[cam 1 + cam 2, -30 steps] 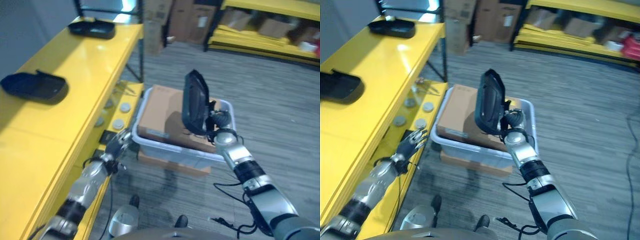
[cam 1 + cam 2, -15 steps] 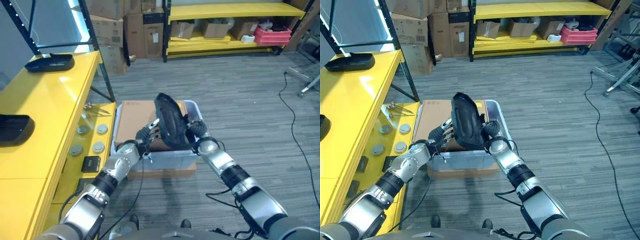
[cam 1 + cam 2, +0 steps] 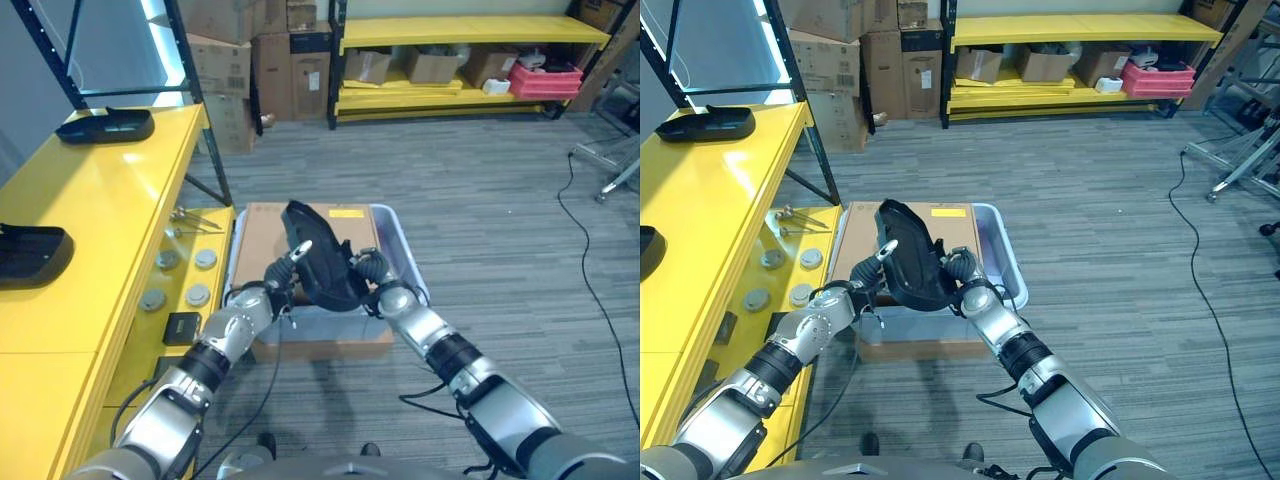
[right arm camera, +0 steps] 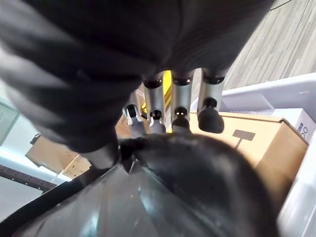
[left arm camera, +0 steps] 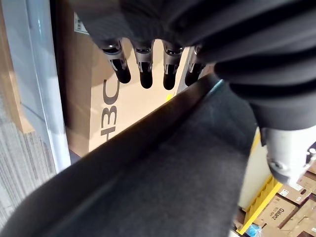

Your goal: Move parts from the plastic box to the shelf.

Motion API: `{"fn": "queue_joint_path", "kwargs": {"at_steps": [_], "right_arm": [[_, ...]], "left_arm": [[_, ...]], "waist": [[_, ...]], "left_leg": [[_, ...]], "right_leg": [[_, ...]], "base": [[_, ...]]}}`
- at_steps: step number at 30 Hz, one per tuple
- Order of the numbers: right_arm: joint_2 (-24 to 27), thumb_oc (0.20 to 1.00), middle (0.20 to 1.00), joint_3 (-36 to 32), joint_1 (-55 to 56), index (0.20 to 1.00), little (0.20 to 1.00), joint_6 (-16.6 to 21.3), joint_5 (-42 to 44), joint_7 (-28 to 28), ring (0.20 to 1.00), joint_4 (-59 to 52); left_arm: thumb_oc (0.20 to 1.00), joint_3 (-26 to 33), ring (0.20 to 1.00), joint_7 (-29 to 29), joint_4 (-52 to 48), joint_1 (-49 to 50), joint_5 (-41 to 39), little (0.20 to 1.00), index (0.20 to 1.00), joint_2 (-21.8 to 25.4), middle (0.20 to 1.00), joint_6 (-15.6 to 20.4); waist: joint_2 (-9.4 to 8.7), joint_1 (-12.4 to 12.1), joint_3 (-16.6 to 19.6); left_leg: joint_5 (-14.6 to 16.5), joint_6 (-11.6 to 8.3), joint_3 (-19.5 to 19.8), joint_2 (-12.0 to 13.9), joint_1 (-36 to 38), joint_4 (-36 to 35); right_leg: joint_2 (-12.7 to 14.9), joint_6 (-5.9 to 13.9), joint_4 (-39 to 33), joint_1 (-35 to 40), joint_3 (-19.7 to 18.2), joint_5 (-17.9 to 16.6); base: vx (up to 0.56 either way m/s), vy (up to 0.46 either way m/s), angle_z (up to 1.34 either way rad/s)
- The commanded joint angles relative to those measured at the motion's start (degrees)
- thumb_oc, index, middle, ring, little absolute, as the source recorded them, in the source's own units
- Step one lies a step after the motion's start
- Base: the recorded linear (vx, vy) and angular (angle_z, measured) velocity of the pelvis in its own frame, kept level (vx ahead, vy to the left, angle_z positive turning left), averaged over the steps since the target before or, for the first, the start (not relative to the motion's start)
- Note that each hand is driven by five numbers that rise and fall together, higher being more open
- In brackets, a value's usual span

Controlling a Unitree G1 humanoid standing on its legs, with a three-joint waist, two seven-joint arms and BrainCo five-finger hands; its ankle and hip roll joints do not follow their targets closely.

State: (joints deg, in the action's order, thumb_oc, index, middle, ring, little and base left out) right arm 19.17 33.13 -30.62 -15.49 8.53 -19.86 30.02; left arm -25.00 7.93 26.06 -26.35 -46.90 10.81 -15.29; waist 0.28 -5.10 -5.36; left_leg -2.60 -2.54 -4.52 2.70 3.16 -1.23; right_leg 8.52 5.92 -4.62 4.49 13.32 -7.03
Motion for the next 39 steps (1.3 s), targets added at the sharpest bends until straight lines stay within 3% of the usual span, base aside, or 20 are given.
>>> {"fn": "queue_joint_path", "kwargs": {"at_steps": [1, 2, 10, 20, 21, 26, 31, 39], "right_arm": [[-0.8, 0.200, 0.200, 0.9, -5.2, 0.200, 0.200, 2.3, -2.4, -0.6, 0.200, -3.0], [-0.9, 0.200, 0.200, 0.9, -5.2, 0.200, 0.200, 2.1, -1.9, -0.9, 0.200, -3.3], [-1.3, 0.200, 0.200, 0.2, -5.1, 0.200, 0.200, 1.2, 2.6, -3.3, 0.200, -3.5], [-2.9, 0.200, 0.200, -1.9, -4.7, 0.200, 0.200, 2.5, 15.1, -6.6, 0.200, -1.0], [-3.8, 1.000, 1.000, -3.0, -4.3, 1.000, 1.000, 4.6, 19.7, -7.2, 1.000, -0.6], [-4.1, 1.000, 1.000, -6.7, -2.8, 1.000, 1.000, 9.7, 25.7, -10.1, 1.000, -3.6], [-1.8, 1.000, 1.000, -14.5, 3.1, 1.000, 1.000, 13.5, 27.9, -9.0, 1.000, -14.0], [1.5, 1.000, 1.000, -20.3, 16.3, 1.000, 1.000, 13.5, 25.9, -0.8, 1.000, -21.4]], "left_arm": [[0.304, -3.8, 0.304, -0.7, 3.1, -5.8, 6.0, 0.304, 0.304, -1.4, 0.304, 2.6], [0.200, -4.2, 0.200, -1.4, 2.6, -6.1, 8.5, 0.200, 0.200, -0.9, 0.200, 2.8], [0.200, -5.5, 0.200, -2.2, -1.1, -6.6, 11.4, 0.200, 0.200, 1.3, 0.200, 3.5], [0.200, -5.4, 0.200, -1.7, -4.1, -6.6, 8.8, 0.200, 0.200, 1.4, 0.200, 8.0], [0.200, -4.9, 0.200, 0.2, -5.5, -6.2, 8.2, 0.200, 0.200, 1.3, 0.200, 8.5], [0.200, -2.7, 0.200, 2.7, -6.9, -3.7, 6.4, 0.200, 0.200, 2.2, 0.200, 9.4], [0.200, 2.3, 0.200, 3.9, -9.8, 2.5, 6.9, 0.200, 0.200, 3.9, 0.200, 10.2], [0.200, 8.5, 0.200, 3.5, -10.7, 10.1, 9.1, 0.200, 0.200, 7.0, 0.200, 13.3]], "waist": [[-0.22, -1.9, 2.3], [-0.18, -2.0, 2.2], [0.19, -2.3, 2.0], [0.24, -2.6, 1.8], [0.20, -2.8, 1.7], [0.08, -3.0, 1.5], [-0.26, -2.5, 1.3], [-0.56, -1.0, 1.6]], "left_leg": [[1.7, 0.34, 0.8, 1.3, -0.7, 1.4], [1.7, 0.35, 0.9, 1.2, -0.7, 1.3], [1.4, 0.20, 1.3, 1.3, -0.2, 0.9], [1.3, 0.08, 1.5, 1.3, 0.4, 0.7], [1.3, 0.01, 1.5, 1.3, 0.4, 0.8], [1.2, -0.04, 1.7, 1.3, 0.6, 0.8], [1.4, 0.40, 1.2, 1.3, 0.5, 0.8], [1.1, 1.44, 0.5, 0.1, 0.3, -0.7]], "right_leg": [[3.6, 4.09, 2.2, 0.4, 1.7, 2.4], [3.6, 4.13, 2.2, 0.5, 1.7, 2.5], [3.5, 4.07, 2.2, 1.0, 2.0, 2.5], [3.6, 3.93, 2.0, 1.6, 2.4, 2.3], [3.6, 3.92, 1.9, 1.7, 2.6, 2.2], [3.5, 3.83, 1.7, 1.9, 2.8, 2.0], [3.6, 3.97, 1.5, 1.6, 2.7, 1.8], [4.0, 4.79, 1.6, 0.5, 1.7, 1.5]], "base": [[0.00, 0.000, 0.00], [0.00, 0.000, 0.00], [0.00, 0.000, 0.00], [0.00, 0.000, 0.00], [0.00, 0.000, 0.00], [0.00, 0.000, 0.00], [-0.01, 0.001, 0.00], [0.00, 0.014, -0.08]]}}
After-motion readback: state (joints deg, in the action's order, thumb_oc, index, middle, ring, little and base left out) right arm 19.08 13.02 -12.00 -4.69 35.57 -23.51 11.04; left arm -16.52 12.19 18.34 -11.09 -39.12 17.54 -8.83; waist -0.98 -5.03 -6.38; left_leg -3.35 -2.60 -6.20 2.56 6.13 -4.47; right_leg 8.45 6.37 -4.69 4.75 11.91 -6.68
